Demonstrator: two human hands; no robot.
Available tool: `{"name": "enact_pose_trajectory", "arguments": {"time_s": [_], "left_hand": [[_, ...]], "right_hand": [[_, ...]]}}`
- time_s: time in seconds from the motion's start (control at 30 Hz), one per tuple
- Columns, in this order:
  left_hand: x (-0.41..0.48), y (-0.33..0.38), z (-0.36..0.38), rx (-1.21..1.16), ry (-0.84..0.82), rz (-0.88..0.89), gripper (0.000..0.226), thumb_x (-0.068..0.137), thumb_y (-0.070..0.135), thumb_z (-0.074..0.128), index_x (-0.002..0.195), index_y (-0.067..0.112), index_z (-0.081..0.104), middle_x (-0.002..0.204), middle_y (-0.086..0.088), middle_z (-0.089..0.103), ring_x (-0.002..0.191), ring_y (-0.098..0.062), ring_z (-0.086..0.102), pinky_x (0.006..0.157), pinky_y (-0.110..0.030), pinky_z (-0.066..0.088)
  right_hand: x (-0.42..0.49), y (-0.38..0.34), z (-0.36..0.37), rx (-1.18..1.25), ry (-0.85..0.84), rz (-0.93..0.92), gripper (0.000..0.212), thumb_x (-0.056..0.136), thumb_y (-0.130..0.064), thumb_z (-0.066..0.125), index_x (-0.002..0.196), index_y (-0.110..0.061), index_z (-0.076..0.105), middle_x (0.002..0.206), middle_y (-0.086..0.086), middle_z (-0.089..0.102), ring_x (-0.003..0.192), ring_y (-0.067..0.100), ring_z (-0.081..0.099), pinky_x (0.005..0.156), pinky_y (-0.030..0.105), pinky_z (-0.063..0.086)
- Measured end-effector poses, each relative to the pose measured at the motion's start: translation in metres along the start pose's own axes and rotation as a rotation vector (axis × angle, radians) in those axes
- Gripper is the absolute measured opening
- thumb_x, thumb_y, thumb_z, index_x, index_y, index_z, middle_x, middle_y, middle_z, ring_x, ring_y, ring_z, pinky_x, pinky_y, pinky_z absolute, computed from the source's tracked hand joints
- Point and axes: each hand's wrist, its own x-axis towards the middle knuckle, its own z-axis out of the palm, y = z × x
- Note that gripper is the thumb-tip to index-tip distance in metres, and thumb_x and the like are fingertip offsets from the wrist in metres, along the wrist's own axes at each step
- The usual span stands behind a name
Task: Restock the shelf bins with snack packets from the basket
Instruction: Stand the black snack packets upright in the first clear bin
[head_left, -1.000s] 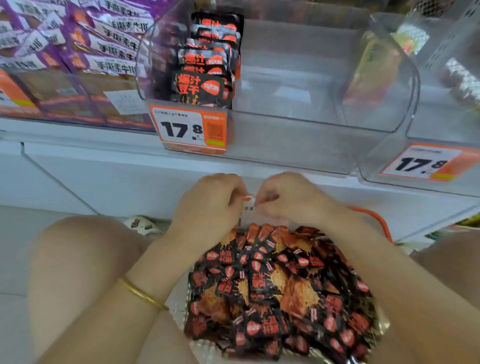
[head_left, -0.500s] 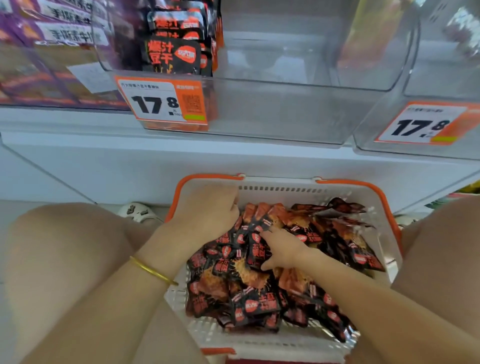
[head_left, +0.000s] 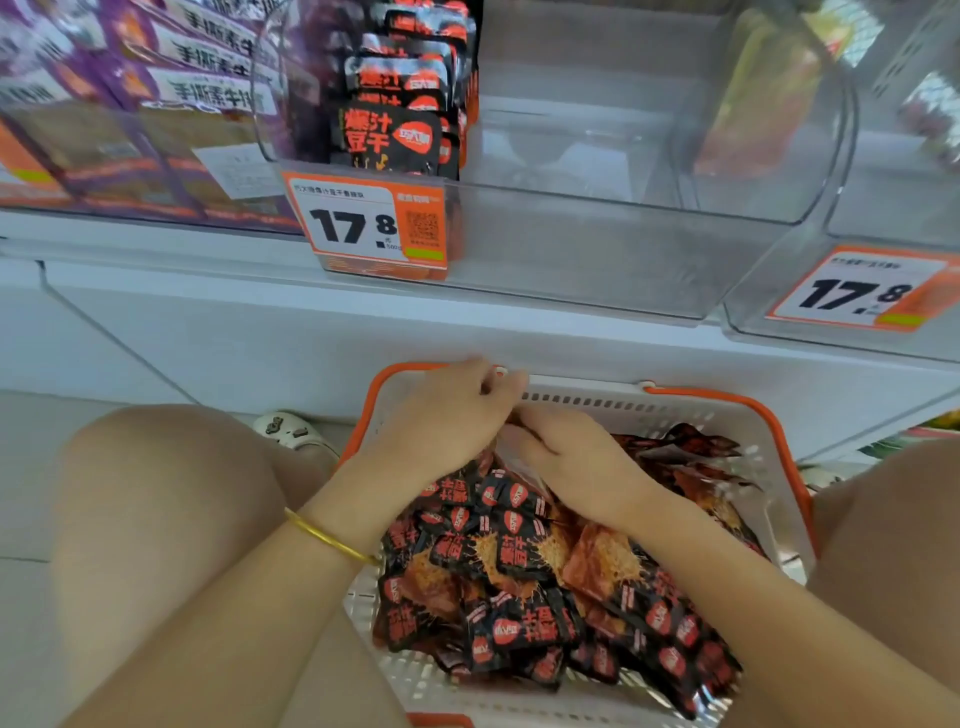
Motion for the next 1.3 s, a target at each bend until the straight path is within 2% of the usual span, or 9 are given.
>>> {"name": "enact_pose_trajectory", "arguments": {"time_s": [0.17,0.3,0.43,0.6,0.67,0.73,0.9,1.17,1.3], "left_hand": [[-0.013,0.009,-0.035,-0.134,0.151,0.055,0.011,0.081,0.014,0.058,0.077,0.024,0.056,0.081,0.012,0.055,0.075,-0.003,0.05,0.064,-0.02,0.039],[-0.02,0.022,-0.08,-0.381,0.246,0.175,0.023,0.079,0.006,0.063,0.089,0.026,0.056,0.086,0.013,0.058,0.072,-0.001,0.055,0.063,-0.018,0.043],[-0.013,0.03,-0.121,-0.688,0.615,0.305,0.023,0.088,0.012,0.063,0.098,0.029,0.051,0.083,0.006,0.061,0.077,-0.009,0.062,0.071,-0.029,0.052],[0.017,0.008,-0.131,-0.152,0.941,0.293,0.029,0.079,0.015,0.044,0.103,0.012,0.061,0.1,-0.002,0.06,0.097,-0.021,0.056,0.086,-0.036,0.045],[0.022,0.0,-0.125,-0.017,0.942,0.296,0.034,0.078,0.019,0.039,0.099,0.01,0.064,0.1,-0.006,0.062,0.097,-0.027,0.055,0.084,-0.044,0.044],[0.025,-0.004,-0.119,0.069,0.946,0.304,0.035,0.08,0.022,0.035,0.092,0.01,0.066,0.095,-0.008,0.063,0.092,-0.029,0.055,0.079,-0.044,0.044],[0.029,-0.009,-0.116,0.136,0.952,0.323,0.033,0.081,0.02,0.035,0.084,0.009,0.066,0.085,-0.008,0.065,0.082,-0.032,0.057,0.074,-0.046,0.046],[0.027,-0.013,-0.112,0.081,0.986,0.368,0.029,0.084,0.015,0.038,0.091,0.007,0.066,0.087,-0.008,0.065,0.083,-0.027,0.054,0.073,-0.038,0.042],[0.011,-0.008,-0.106,0.085,1.067,0.412,0.024,0.084,0.007,0.044,0.096,0.007,0.065,0.091,-0.005,0.063,0.087,-0.026,0.052,0.075,-0.036,0.037]], "right_hand": [[0.0,-0.012,-0.031,0.289,-0.007,0.189,0.054,0.09,-0.038,0.056,0.141,-0.026,0.04,0.127,-0.007,0.056,0.107,0.003,0.058,0.095,0.026,0.046],[0.017,-0.048,-0.076,0.592,-0.093,0.15,0.022,0.083,-0.005,0.067,0.104,-0.009,0.06,0.071,0.001,0.063,0.048,-0.002,0.055,0.044,0.01,0.038],[0.05,-0.096,-0.135,0.732,0.102,0.061,0.012,0.08,-0.011,0.067,0.082,-0.014,0.056,0.055,-0.004,0.062,0.045,0.005,0.056,0.04,0.013,0.039],[0.123,-0.117,-0.155,0.546,0.379,0.034,0.016,0.088,-0.008,0.063,0.102,-0.013,0.057,0.073,-0.001,0.059,0.047,0.003,0.055,0.051,0.021,0.049],[0.147,-0.114,-0.142,0.522,0.281,0.11,0.024,0.086,-0.004,0.064,0.108,-0.011,0.055,0.074,0.001,0.059,0.043,0.003,0.055,0.046,0.021,0.052],[0.163,-0.109,-0.125,0.449,0.13,0.215,0.028,0.082,-0.001,0.069,0.106,-0.007,0.058,0.085,0.007,0.066,0.06,0.011,0.062,0.062,0.026,0.058],[0.186,-0.103,-0.107,-0.058,0.038,0.294,0.032,0.084,-0.017,0.069,0.114,-0.007,0.063,0.113,0.01,0.065,0.091,0.02,0.054,0.076,0.025,0.043],[0.179,-0.12,-0.107,-0.159,-0.023,0.258,0.034,0.098,-0.032,0.05,0.125,-0.012,0.054,0.115,0.008,0.057,0.091,0.018,0.046,0.072,0.022,0.034],[0.156,-0.126,-0.131,-0.166,-0.038,0.236,0.019,0.085,-0.029,0.07,0.086,-0.012,0.061,0.081,0.003,0.063,0.069,0.017,0.061,0.055,0.017,0.05]]}}
